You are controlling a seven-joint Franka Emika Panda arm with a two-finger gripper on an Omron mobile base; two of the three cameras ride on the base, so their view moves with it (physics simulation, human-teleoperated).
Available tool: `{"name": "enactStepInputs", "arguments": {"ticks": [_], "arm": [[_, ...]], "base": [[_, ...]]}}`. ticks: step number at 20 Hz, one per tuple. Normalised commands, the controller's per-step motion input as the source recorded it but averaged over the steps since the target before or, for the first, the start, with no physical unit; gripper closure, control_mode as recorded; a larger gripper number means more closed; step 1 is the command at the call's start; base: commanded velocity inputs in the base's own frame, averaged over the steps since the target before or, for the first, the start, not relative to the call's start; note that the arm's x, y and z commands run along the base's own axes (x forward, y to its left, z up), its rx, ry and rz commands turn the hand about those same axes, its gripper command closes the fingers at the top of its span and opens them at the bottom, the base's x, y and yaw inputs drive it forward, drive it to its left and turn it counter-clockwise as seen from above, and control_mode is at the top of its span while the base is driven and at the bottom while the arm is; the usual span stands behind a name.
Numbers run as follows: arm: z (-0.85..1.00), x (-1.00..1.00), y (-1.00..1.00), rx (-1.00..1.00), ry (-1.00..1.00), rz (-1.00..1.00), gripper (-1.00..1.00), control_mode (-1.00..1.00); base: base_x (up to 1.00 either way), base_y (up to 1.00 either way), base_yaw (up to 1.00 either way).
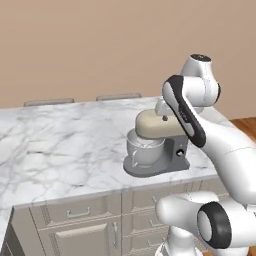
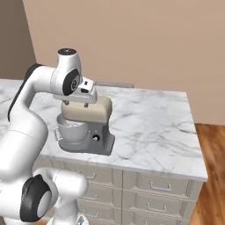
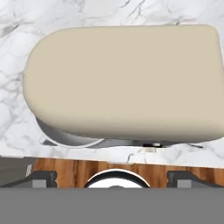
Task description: Navigate to the stand mixer.
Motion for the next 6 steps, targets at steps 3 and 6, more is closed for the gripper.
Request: {"name": "enactStepInputs", "arguments": {"ticks": [3, 6], "arm": [[0.0, 0.0, 0.0, 0.0, 0.0, 0.0, -1.0, 1.0], [0.0, 0.0, 0.0, 0.0, 0.0, 0.0, -1.0, 1.0]], "base": [[0.31, 0.0, 0.0], [0.38, 0.0, -0.01]]}}
